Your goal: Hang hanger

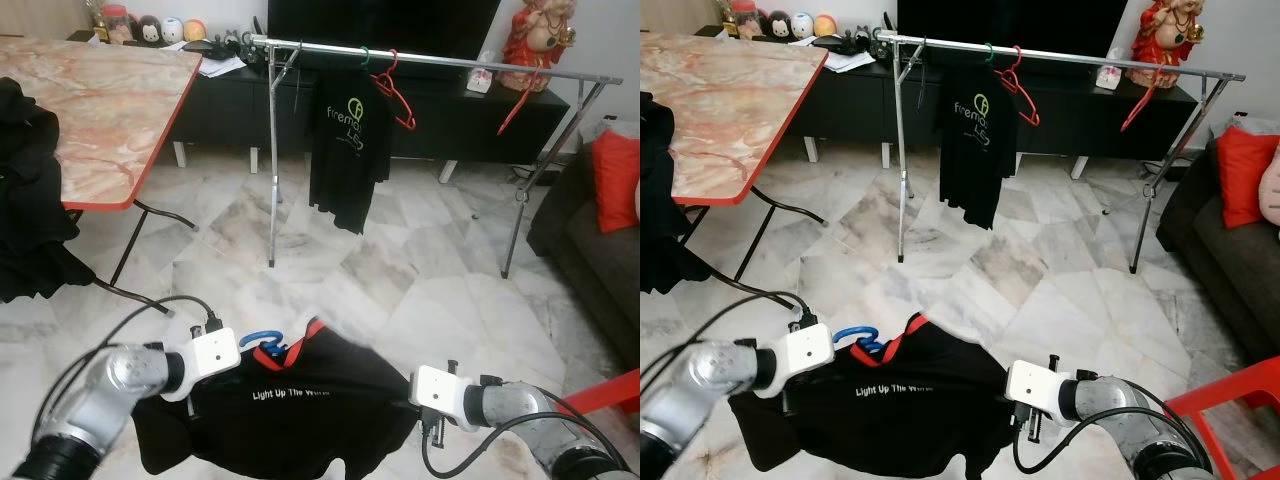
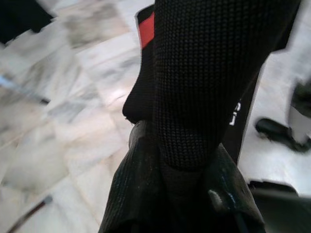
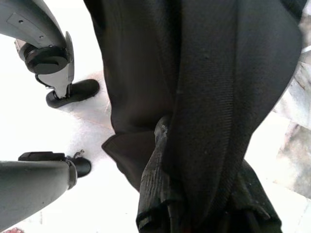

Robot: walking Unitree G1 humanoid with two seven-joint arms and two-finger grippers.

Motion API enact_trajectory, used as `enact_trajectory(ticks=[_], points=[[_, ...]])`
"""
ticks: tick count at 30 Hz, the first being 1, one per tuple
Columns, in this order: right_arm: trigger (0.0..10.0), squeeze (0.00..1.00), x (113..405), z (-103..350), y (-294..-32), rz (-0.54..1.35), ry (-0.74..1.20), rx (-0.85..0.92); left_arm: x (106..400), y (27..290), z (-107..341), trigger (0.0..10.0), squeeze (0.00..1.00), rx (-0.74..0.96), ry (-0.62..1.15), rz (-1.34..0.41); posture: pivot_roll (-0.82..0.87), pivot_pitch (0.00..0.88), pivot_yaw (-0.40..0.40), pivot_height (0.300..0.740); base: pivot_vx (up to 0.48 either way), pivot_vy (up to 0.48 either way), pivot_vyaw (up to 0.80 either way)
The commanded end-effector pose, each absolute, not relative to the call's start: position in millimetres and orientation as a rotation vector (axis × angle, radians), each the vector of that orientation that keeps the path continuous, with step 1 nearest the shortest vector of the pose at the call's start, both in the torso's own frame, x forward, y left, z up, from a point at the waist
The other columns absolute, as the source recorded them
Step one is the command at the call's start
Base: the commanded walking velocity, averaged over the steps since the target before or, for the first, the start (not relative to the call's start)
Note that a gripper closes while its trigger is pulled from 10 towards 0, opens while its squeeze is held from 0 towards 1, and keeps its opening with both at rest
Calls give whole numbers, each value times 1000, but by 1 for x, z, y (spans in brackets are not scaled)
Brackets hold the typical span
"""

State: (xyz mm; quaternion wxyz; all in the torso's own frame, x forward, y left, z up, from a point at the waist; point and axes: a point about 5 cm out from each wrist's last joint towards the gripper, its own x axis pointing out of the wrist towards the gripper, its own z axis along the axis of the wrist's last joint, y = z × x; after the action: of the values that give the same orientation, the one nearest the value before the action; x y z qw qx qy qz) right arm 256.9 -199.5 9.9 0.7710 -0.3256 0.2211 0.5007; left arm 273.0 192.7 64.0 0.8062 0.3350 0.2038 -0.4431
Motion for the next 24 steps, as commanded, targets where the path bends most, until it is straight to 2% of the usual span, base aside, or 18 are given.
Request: enact_trajectory(ticks=[1,2,7,8,13,20,24], points=[[0,0,256,10,-204,1079,487,-715,281,202,72,10000,0,678,391,-823,-22,0,-140,740,0,0,0],[0,0,256,10,-204,1079,488,-716,286,199,77,10000,0,606,333,-758,-22,0,-141,740,0,0,0],[0,0,256,8,-201,1080,492,-713,295,188,88,10000,0,511,216,-664,-17,0,-142,740,0,0,0],[0,0,255,7,-198,1082,491,-705,300,183,94,10000,0,449,168,-607,-17,0,-142,740,0,0,0],[0,0,254,5,-194,1077,484,-685,308,185,109,10000,0,289,89,-510,-18,0,-142,740,0,0,0],[0,0,254,4,-200,1042,507,-697,309,179,120,10000,0,180,37,-534,-14,0,-140,740,0,0,0],[0,0,256,4,-204,990,515,-696,307,159,130,10000,0,85,-17,-617,-19,0,-133,740,0,0,0]])
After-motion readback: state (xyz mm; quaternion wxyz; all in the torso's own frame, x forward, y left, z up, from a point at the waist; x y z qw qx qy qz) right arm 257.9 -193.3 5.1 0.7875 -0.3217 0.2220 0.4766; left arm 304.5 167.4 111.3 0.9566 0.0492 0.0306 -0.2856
